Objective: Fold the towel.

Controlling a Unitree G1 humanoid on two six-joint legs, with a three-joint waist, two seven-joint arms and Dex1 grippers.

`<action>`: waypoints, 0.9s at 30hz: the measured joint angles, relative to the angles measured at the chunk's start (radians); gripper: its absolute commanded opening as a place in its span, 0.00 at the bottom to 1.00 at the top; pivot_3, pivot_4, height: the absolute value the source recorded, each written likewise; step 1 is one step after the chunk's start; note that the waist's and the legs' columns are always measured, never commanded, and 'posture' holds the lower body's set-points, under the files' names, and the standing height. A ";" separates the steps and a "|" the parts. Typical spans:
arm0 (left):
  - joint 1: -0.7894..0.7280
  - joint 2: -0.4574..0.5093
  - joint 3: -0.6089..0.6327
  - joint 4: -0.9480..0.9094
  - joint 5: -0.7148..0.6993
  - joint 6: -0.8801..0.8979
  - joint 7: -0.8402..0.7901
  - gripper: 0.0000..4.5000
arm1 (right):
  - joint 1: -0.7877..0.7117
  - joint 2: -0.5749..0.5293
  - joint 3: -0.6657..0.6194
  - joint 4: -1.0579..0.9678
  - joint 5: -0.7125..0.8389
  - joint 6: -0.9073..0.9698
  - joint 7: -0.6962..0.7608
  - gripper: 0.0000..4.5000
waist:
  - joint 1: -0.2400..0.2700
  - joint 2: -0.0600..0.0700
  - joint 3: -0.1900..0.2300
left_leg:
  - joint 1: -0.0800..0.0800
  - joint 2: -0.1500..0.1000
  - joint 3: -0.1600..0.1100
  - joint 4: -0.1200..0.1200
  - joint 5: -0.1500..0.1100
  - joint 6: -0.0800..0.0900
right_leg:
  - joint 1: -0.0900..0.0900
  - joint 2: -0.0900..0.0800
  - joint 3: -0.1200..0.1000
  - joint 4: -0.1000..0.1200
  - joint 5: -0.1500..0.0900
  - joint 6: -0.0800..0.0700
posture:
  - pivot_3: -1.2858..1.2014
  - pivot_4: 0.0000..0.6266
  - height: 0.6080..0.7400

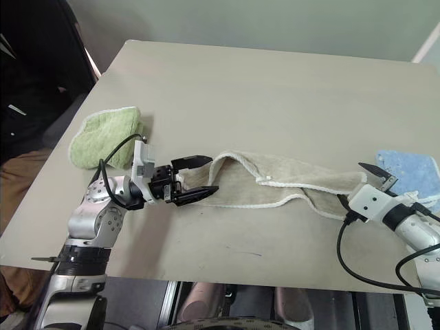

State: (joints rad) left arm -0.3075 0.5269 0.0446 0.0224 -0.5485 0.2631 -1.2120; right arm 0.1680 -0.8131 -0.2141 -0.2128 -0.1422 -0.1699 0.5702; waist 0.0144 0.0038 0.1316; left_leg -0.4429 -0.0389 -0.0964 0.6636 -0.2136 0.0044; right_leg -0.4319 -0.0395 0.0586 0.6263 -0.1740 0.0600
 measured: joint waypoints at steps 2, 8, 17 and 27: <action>0.000 0.000 0.000 0.000 0.000 0.000 0.000 1.00 | -0.013 -0.017 0.003 0.027 -0.005 -0.026 0.008 0.96 | 0.000 0.000 0.000 | 0.000 0.000 0.000 0.000 0.000 0.000 | 0.000 0.000 0.000 0.000 0.000 -0.001 | 0.52 0.24 1.00; 0.009 0.000 0.001 -0.006 -0.001 0.001 0.012 1.00 | -0.037 -0.060 0.004 0.077 -0.009 -0.076 0.048 0.56 | 0.000 0.000 0.000 | 0.000 0.000 0.000 0.000 0.000 0.000 | 0.000 0.000 0.000 0.000 0.001 -0.003 | 0.52 0.24 1.00; 0.009 0.000 0.001 -0.024 -0.009 0.009 0.037 1.00 | -0.077 -0.104 0.004 0.106 -0.010 -0.156 0.089 0.08 | 0.000 0.000 0.000 | 0.000 0.000 0.000 0.000 0.000 0.000 | 0.000 0.000 0.000 0.000 0.002 -0.003 | 0.52 0.24 1.00; -0.003 0.001 0.000 -0.024 -0.010 0.022 0.047 1.00 | -0.104 -0.153 0.004 0.113 0.006 -0.202 0.158 0.00 | 0.000 0.000 0.000 | 0.000 0.000 0.000 0.000 0.000 0.000 | 0.000 0.000 0.000 0.000 0.004 -0.007 | 0.52 0.24 1.00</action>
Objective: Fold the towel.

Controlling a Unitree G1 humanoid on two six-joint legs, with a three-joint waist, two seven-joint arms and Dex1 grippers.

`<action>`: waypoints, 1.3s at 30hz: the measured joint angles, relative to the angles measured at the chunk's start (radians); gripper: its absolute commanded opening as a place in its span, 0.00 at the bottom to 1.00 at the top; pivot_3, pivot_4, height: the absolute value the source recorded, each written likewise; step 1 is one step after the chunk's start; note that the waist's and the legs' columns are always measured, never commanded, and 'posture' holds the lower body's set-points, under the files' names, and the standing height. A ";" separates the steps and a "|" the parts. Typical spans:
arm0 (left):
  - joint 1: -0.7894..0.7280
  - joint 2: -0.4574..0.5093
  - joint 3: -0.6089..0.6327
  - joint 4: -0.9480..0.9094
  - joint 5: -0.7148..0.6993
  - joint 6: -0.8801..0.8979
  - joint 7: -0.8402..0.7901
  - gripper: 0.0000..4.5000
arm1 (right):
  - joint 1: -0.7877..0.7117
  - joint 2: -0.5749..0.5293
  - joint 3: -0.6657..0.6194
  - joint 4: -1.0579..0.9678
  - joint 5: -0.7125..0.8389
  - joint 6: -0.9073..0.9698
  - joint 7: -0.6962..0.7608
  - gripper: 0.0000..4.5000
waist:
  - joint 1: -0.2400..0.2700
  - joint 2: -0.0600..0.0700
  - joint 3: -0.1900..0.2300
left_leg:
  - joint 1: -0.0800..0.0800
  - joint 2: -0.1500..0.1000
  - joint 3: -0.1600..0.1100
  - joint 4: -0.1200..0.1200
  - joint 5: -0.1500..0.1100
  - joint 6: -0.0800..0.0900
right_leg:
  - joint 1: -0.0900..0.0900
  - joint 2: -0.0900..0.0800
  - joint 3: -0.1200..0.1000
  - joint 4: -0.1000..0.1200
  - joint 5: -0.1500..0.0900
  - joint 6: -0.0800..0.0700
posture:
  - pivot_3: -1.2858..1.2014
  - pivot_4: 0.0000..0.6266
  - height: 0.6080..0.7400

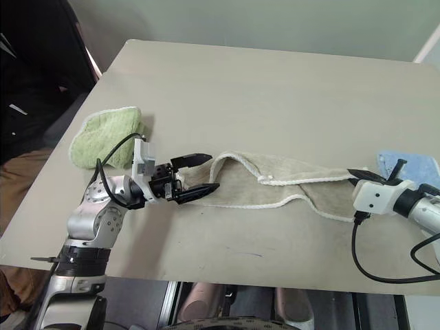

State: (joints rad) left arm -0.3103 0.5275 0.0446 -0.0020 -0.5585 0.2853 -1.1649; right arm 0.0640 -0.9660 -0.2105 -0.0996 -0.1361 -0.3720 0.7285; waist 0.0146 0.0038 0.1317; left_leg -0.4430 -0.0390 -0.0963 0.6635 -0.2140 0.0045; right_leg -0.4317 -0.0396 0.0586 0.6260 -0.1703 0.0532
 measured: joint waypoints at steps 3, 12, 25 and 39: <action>-0.005 0.000 0.000 0.000 0.003 -0.001 0.008 1.00 | -0.001 -0.003 0.000 -0.028 0.024 0.025 0.031 0.00 | 0.000 0.000 0.000 | 0.000 0.000 0.000 0.000 0.000 0.000 | 0.000 0.000 0.000 0.000 0.000 0.000 | 0.52 0.24 1.00; -0.055 0.006 0.018 0.116 0.103 -0.168 0.051 1.00 | -0.131 -0.006 -0.021 -0.215 0.230 0.413 0.080 0.00 | -0.005 0.000 0.000 | 0.000 0.000 0.000 0.000 0.002 0.002 | 0.000 0.000 0.000 0.000 -0.004 0.007 | 0.52 0.24 1.00; 0.032 0.056 0.032 0.078 0.093 -0.140 0.037 1.00 | -0.481 0.059 -0.025 -0.245 0.352 0.863 -0.042 0.00 | 0.001 0.000 0.000 | -0.001 0.000 -0.001 -0.001 0.006 0.013 | -0.003 0.000 -0.001 0.000 -0.003 -0.002 | 0.52 0.24 1.00; 0.122 -0.008 -0.050 0.034 0.221 -0.217 0.147 1.00 | -0.520 0.080 0.011 -0.268 0.328 0.935 -0.096 0.00 | -0.001 0.001 0.000 | -0.001 0.000 0.000 -0.002 0.005 0.012 | -0.004 0.000 -0.001 0.000 -0.003 -0.003 | 0.52 0.24 1.00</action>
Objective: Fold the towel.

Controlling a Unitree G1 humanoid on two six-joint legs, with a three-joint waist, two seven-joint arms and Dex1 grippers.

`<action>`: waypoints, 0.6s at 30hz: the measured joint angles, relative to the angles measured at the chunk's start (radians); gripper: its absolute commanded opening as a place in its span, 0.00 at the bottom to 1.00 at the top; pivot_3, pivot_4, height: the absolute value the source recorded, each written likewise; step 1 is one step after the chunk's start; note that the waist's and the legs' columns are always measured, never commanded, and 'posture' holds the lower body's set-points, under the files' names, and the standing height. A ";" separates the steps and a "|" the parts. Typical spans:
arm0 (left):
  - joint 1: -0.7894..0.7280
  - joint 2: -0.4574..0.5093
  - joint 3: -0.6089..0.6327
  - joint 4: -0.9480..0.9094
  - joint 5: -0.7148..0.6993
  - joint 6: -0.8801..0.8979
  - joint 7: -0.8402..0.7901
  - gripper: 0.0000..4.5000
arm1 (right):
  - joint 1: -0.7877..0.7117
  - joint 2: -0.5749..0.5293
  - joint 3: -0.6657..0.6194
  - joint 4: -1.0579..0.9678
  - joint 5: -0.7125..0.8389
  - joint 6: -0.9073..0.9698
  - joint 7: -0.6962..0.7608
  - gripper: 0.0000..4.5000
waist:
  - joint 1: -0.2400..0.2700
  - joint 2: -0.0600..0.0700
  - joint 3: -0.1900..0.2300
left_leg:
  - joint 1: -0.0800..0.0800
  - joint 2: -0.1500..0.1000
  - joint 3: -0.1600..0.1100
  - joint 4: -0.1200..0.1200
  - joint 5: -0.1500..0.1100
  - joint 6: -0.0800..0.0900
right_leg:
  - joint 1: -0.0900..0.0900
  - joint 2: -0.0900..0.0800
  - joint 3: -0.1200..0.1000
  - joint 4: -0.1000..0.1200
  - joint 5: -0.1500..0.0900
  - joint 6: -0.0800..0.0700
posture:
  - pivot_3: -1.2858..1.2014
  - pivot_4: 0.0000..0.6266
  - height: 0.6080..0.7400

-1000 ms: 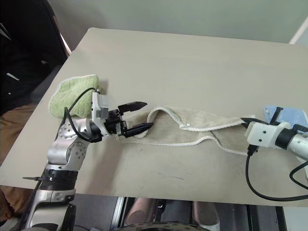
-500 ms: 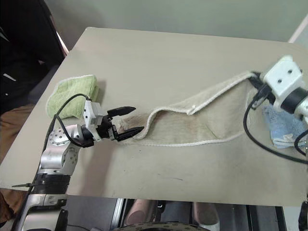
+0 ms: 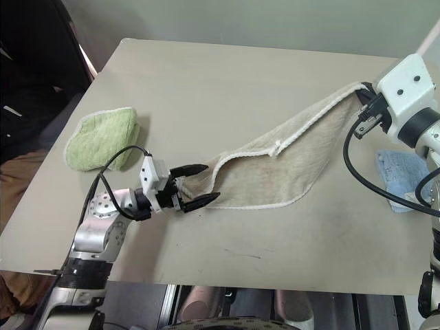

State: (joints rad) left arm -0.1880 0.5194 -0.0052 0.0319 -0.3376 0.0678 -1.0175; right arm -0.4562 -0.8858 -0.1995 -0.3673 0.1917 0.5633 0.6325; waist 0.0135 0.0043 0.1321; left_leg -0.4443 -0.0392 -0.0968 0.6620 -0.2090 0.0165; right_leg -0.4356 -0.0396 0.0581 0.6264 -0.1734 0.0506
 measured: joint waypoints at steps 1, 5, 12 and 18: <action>0.002 -0.009 0.000 0.016 0.025 -0.027 0.026 1.00 | 0.002 0.000 0.000 -0.002 -0.002 0.000 -0.003 0.00 | 0.000 0.000 0.000 | 0.000 0.000 0.000 0.000 0.000 0.000 | 0.000 0.000 0.000 0.000 0.000 0.000 | 0.52 0.24 1.00; 0.015 -0.044 -0.012 0.080 0.130 -0.152 0.122 1.00 | 0.012 0.001 0.002 -0.013 -0.014 -0.007 -0.009 0.00 | 0.002 0.000 0.000 | 0.000 0.000 0.000 0.000 0.001 0.001 | 0.000 0.000 0.000 0.000 0.000 0.000 | 0.52 0.24 1.00; 0.016 -0.086 -0.014 0.098 0.197 -0.251 0.222 1.00 | 0.016 0.009 0.008 -0.015 -0.035 -0.018 -0.015 0.00 | 0.001 0.000 0.000 | 0.000 0.000 0.000 0.000 0.001 0.001 | 0.000 0.000 0.000 0.000 0.001 0.000 | 0.52 0.24 1.00; 0.020 -0.065 -0.013 0.083 0.173 -0.271 0.201 1.00 | 0.016 0.013 0.013 -0.014 -0.040 -0.025 -0.016 0.00 | 0.001 0.000 0.000 | 0.000 0.000 0.000 0.000 0.001 0.001 | 0.000 0.000 0.000 0.000 0.001 0.001 | 0.52 0.24 1.00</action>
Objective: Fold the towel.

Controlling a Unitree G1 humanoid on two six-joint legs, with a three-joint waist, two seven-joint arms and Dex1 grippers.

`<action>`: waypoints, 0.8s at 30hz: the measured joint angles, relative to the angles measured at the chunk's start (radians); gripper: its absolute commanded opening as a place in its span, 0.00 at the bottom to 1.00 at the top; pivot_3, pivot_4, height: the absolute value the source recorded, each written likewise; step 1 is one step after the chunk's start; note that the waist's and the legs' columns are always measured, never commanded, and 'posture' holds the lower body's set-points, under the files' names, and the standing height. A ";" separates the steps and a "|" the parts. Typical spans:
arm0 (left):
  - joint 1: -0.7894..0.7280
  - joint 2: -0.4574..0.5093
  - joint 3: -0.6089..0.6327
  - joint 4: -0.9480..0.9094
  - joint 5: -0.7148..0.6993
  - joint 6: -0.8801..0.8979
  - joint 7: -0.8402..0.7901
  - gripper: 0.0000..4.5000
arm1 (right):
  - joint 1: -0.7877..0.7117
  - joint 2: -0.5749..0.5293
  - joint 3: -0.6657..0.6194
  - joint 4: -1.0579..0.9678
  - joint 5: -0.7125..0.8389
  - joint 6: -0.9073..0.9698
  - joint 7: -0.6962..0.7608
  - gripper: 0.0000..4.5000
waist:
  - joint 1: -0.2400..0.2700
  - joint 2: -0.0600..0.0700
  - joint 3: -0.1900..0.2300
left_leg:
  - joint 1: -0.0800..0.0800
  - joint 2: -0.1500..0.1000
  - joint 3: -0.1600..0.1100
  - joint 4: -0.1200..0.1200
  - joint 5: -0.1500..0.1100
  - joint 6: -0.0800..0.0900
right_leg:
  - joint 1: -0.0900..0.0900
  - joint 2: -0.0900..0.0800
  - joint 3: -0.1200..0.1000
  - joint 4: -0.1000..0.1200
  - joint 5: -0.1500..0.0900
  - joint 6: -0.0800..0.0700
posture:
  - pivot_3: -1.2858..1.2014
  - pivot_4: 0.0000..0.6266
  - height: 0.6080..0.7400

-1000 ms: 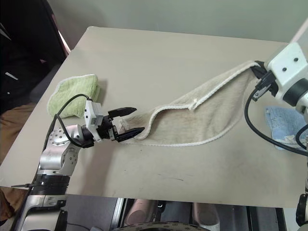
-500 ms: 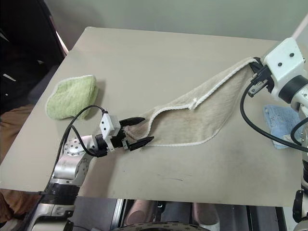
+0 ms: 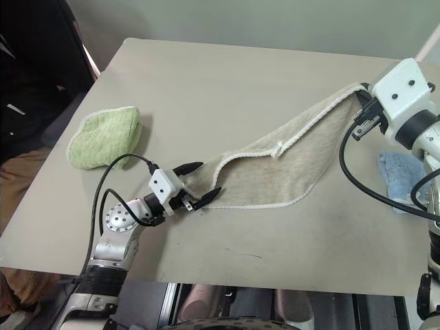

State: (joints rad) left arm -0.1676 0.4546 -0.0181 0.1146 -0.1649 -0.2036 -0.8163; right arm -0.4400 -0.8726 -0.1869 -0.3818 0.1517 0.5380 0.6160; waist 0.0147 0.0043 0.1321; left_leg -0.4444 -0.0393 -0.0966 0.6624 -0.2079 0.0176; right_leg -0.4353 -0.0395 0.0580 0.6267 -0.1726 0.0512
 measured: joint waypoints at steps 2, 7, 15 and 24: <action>-0.006 0.024 0.002 0.000 0.008 -0.020 -0.001 1.00 | 0.000 0.003 0.002 0.000 0.000 0.000 -0.001 0.00 | 0.000 0.000 0.000 | 0.000 0.000 0.000 0.000 0.000 0.000 | 0.000 0.000 0.000 0.000 0.000 0.000 | 0.52 0.24 1.00; -0.023 0.081 0.006 -0.018 0.017 0.014 0.000 1.00 | 0.000 0.007 0.003 0.000 0.000 0.000 -0.002 0.00 | -0.001 0.000 0.000 | 0.000 0.000 0.000 0.000 0.000 0.000 | 0.000 0.000 0.000 0.000 0.000 0.000 | 0.52 0.24 1.00; -0.016 0.079 0.006 -0.044 0.005 0.061 0.013 1.00 | 0.022 0.009 0.003 0.000 0.000 0.000 -0.004 0.00 | 0.000 0.000 0.000 | 0.000 0.000 0.000 0.000 -0.001 -0.001 | 0.000 0.000 0.000 0.000 0.000 -0.001 | 0.52 0.24 1.00; 0.070 0.086 -0.026 -0.204 -0.108 0.249 -0.053 1.00 | 0.038 0.009 0.003 -0.005 -0.001 0.000 -0.007 0.00 | -0.001 0.000 0.000 | 0.000 0.000 0.000 0.000 -0.005 -0.008 | 0.000 0.000 0.000 0.000 0.000 -0.001 | 0.52 0.24 1.00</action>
State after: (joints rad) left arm -0.0976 0.5406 -0.0441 -0.0893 -0.2733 0.0455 -0.8698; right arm -0.4016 -0.8639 -0.1839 -0.3872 0.1503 0.5378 0.6094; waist 0.0136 0.0043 0.1321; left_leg -0.4442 -0.0390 -0.0967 0.6621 -0.2125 0.0100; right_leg -0.4357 -0.0395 0.0579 0.6270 -0.1726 0.0500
